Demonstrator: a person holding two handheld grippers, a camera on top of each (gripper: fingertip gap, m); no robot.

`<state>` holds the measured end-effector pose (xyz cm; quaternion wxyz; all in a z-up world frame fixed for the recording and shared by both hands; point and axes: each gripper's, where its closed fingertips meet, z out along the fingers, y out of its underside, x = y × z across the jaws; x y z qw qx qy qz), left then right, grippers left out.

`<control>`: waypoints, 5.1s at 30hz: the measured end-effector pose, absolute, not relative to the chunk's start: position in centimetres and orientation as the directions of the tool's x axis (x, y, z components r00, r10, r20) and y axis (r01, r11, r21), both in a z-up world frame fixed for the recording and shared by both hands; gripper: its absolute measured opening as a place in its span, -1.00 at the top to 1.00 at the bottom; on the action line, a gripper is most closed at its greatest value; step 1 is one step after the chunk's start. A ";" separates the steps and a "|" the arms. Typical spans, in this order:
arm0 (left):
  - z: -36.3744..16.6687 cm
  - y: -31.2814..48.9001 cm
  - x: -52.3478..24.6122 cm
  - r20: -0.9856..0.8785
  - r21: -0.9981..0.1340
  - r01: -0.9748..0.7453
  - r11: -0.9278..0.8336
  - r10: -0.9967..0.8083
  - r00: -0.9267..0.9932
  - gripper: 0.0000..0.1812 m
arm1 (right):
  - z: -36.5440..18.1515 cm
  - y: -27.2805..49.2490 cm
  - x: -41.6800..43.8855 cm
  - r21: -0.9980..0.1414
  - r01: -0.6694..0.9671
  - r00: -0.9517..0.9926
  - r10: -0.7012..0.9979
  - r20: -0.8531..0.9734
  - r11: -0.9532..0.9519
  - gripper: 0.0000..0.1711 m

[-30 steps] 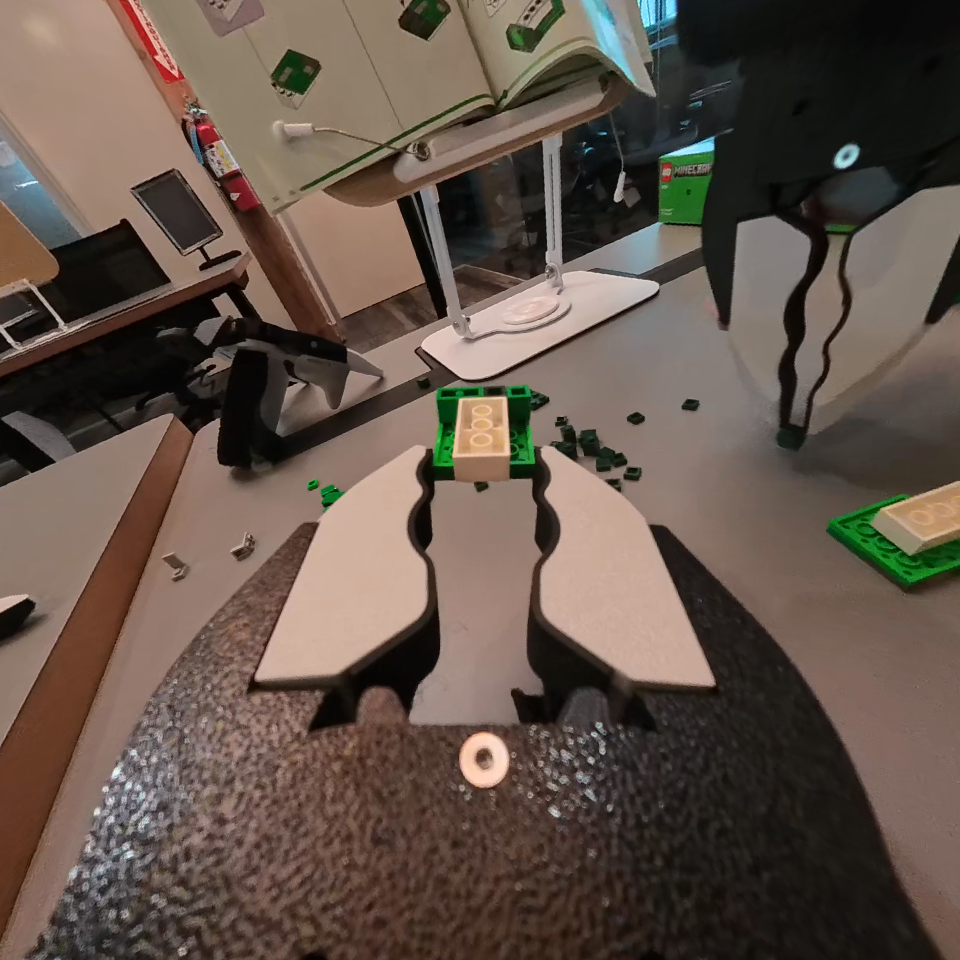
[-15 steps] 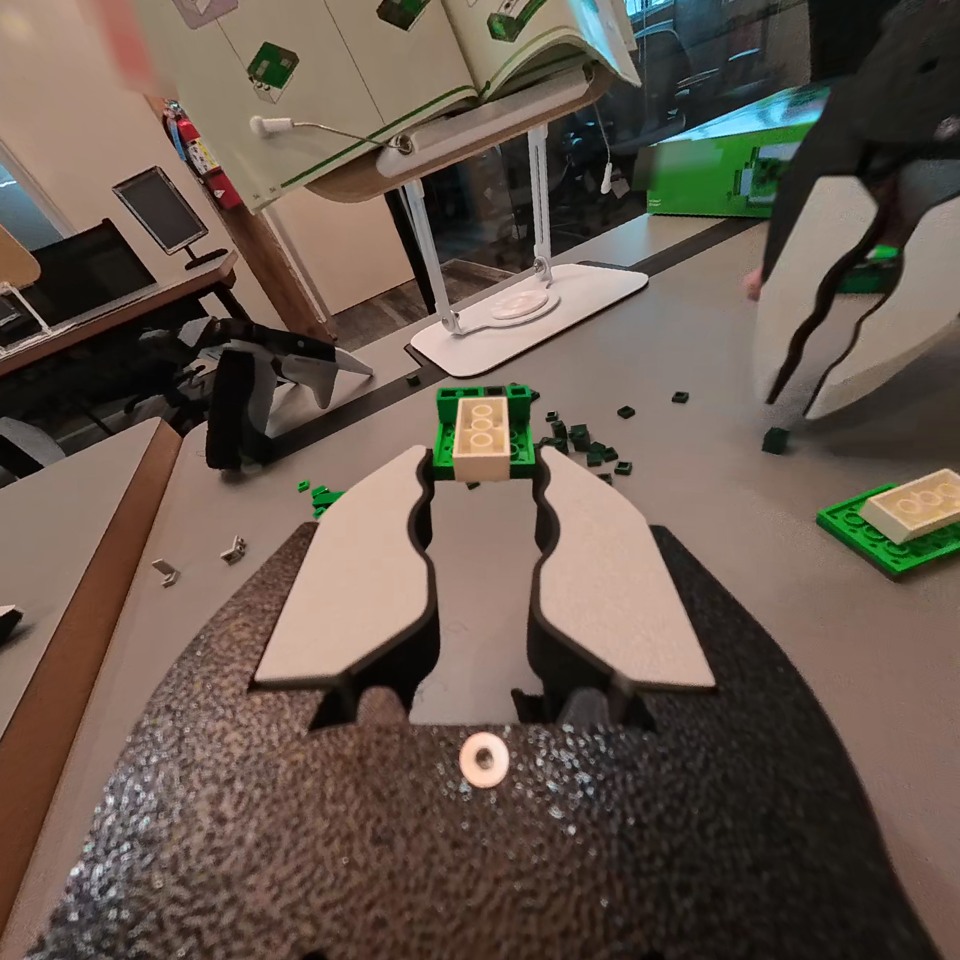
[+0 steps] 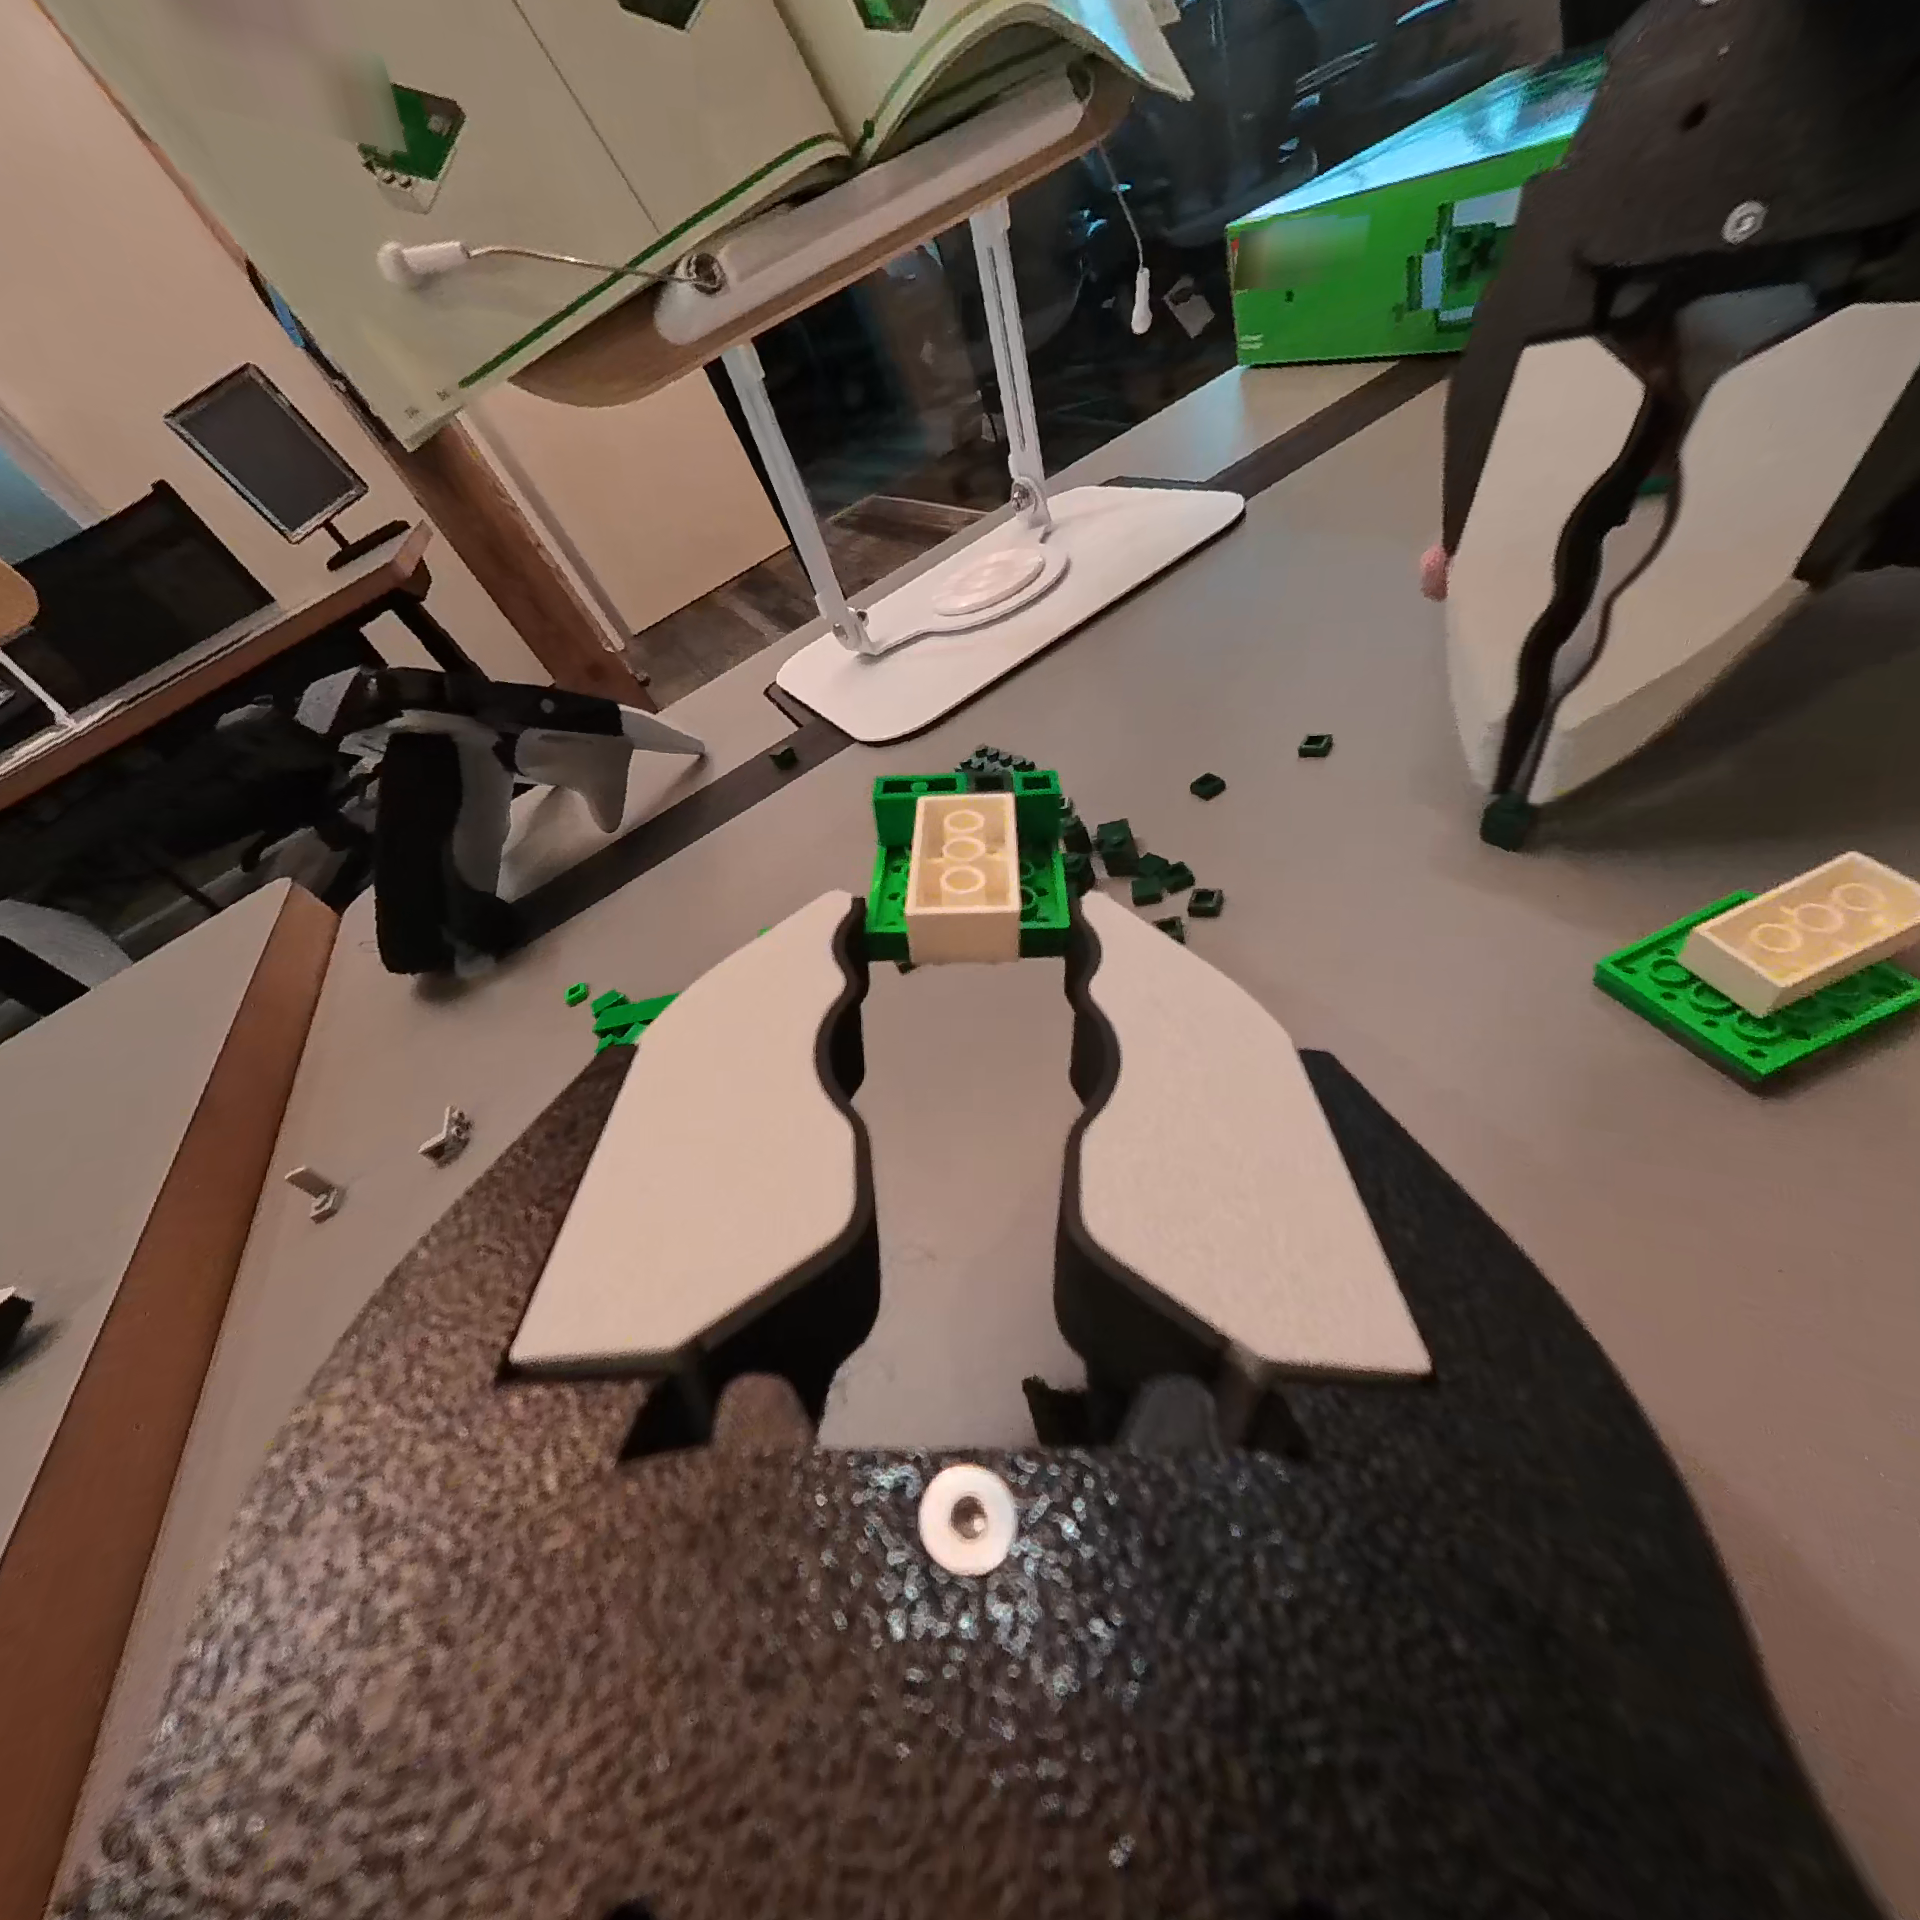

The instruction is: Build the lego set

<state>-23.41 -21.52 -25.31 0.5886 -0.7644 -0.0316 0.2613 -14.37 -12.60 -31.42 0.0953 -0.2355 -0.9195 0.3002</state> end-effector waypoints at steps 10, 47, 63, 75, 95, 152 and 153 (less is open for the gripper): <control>-25.3 -21.5 -23.4 -0.358 -0.918 -0.257 -0.301 0.357 0.863 0.60 | -29.3 -11.6 -15.1 -0.422 0.324 -0.908 0.403 0.112 0.847 0.93; -25.4 -20.3 -21.2 -0.376 -0.910 -0.307 -0.280 0.240 0.895 0.60 | -32.0 -13.3 -14.4 -0.664 0.222 -0.870 0.453 0.196 0.714 0.88; -25.7 -20.2 -21.0 -0.393 -0.899 -0.321 -0.296 0.226 0.892 0.60 | -31.6 -11.4 -13.6 -0.574 0.441 -0.839 0.544 0.009 0.690 0.77; -25.9 -20.2 -21.1 -0.385 -0.899 -0.307 -0.312 0.226 0.895 0.60 | -31.4 -12.5 -14.2 -0.245 0.625 -0.775 0.625 -0.087 0.741 0.83; -26.2 -20.1 -21.0 -0.399 -0.888 -0.318 -0.331 0.214 0.891 0.60 | -31.8 -12.2 -14.2 -0.227 0.495 -0.860 0.511 0.013 0.839 0.77; -25.4 -18.1 -19.4 0.439 -0.884 0.463 0.063 0.448 0.778 0.61 | -23.5 -18.1 -19.3 -0.787 0.309 -0.632 0.734 0.248 0.533 0.81; -25.4 -18.1 -19.4 0.439 -0.885 0.462 0.062 0.449 0.779 0.61 | -23.5 -18.0 -19.2 -0.790 0.304 -0.637 0.731 0.247 0.532 0.77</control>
